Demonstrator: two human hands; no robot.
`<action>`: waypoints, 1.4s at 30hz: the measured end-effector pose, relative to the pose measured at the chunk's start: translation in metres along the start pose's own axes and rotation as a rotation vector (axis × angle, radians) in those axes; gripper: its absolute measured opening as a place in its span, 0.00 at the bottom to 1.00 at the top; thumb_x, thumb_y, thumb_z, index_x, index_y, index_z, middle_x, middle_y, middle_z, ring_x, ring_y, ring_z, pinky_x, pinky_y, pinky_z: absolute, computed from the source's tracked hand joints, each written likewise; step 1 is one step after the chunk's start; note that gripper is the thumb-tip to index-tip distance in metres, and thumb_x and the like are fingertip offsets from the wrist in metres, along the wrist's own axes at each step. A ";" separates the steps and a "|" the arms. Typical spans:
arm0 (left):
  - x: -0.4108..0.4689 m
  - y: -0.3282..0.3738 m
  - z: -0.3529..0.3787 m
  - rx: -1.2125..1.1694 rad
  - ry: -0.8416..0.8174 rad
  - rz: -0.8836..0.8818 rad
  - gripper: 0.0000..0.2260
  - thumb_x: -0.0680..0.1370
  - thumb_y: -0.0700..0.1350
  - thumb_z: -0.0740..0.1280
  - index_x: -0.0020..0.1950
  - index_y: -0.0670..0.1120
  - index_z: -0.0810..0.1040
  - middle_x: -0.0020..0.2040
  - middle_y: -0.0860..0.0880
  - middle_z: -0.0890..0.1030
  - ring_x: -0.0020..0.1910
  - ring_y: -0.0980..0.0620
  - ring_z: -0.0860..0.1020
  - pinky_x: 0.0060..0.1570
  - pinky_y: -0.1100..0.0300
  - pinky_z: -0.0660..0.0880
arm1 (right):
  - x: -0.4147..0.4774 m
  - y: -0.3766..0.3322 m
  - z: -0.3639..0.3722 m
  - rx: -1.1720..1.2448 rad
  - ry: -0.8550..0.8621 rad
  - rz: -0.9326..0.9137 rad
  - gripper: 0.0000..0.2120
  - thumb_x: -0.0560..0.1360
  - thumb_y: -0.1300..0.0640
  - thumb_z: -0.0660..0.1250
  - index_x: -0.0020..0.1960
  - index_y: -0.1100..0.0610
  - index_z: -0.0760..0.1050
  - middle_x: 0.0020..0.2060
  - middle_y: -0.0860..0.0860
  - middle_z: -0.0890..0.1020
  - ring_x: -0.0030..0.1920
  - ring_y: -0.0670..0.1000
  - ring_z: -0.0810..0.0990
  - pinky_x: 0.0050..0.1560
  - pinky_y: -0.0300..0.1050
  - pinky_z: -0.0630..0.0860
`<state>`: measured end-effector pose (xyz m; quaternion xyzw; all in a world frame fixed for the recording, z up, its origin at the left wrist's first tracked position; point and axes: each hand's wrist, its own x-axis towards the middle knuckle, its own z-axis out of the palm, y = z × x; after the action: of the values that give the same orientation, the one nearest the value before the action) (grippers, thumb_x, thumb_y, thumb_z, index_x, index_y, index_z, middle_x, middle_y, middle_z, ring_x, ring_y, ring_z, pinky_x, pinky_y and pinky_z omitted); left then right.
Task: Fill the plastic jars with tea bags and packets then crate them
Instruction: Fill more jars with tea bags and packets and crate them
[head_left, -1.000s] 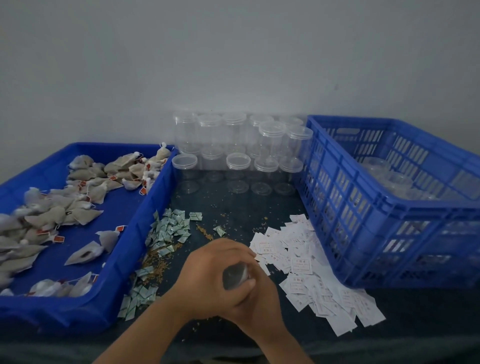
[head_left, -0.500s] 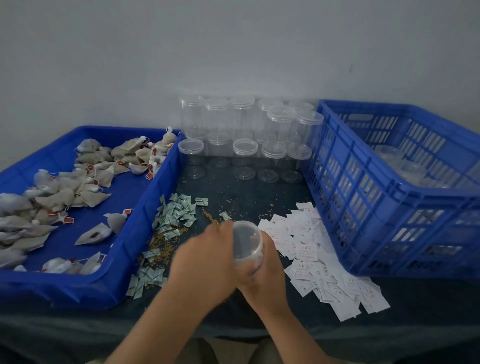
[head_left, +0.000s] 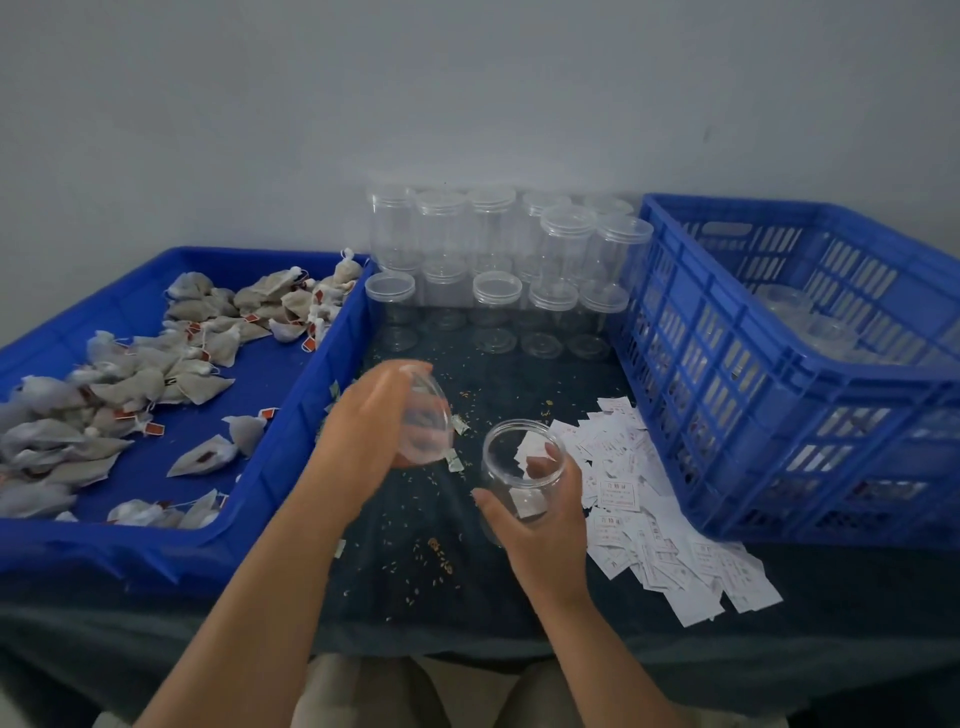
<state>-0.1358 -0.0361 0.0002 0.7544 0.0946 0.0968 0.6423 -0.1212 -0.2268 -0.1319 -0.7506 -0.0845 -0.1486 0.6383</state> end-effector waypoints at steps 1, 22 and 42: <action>0.005 -0.007 -0.004 0.072 0.025 -0.058 0.12 0.81 0.53 0.63 0.61 0.55 0.80 0.45 0.56 0.88 0.43 0.52 0.87 0.45 0.46 0.86 | 0.000 0.001 0.000 0.012 -0.002 0.017 0.41 0.64 0.34 0.82 0.72 0.35 0.67 0.64 0.34 0.79 0.67 0.39 0.77 0.64 0.27 0.72; 0.048 0.027 -0.149 1.001 0.138 0.032 0.16 0.81 0.57 0.69 0.69 0.58 0.78 0.66 0.54 0.82 0.61 0.52 0.81 0.58 0.54 0.76 | -0.005 -0.003 0.000 -0.068 -0.059 0.069 0.43 0.62 0.29 0.78 0.72 0.36 0.65 0.58 0.19 0.73 0.62 0.37 0.77 0.59 0.35 0.72; 0.091 -0.068 -0.197 1.162 -0.253 -0.403 0.35 0.76 0.59 0.77 0.79 0.59 0.66 0.74 0.45 0.68 0.60 0.43 0.79 0.55 0.50 0.79 | -0.003 -0.002 0.003 -0.079 -0.061 0.070 0.41 0.62 0.34 0.79 0.71 0.36 0.66 0.58 0.21 0.75 0.62 0.37 0.79 0.64 0.52 0.78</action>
<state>-0.1023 0.1859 -0.0336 0.9534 0.1952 -0.1833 0.1392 -0.1238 -0.2235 -0.1315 -0.7818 -0.0716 -0.1066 0.6102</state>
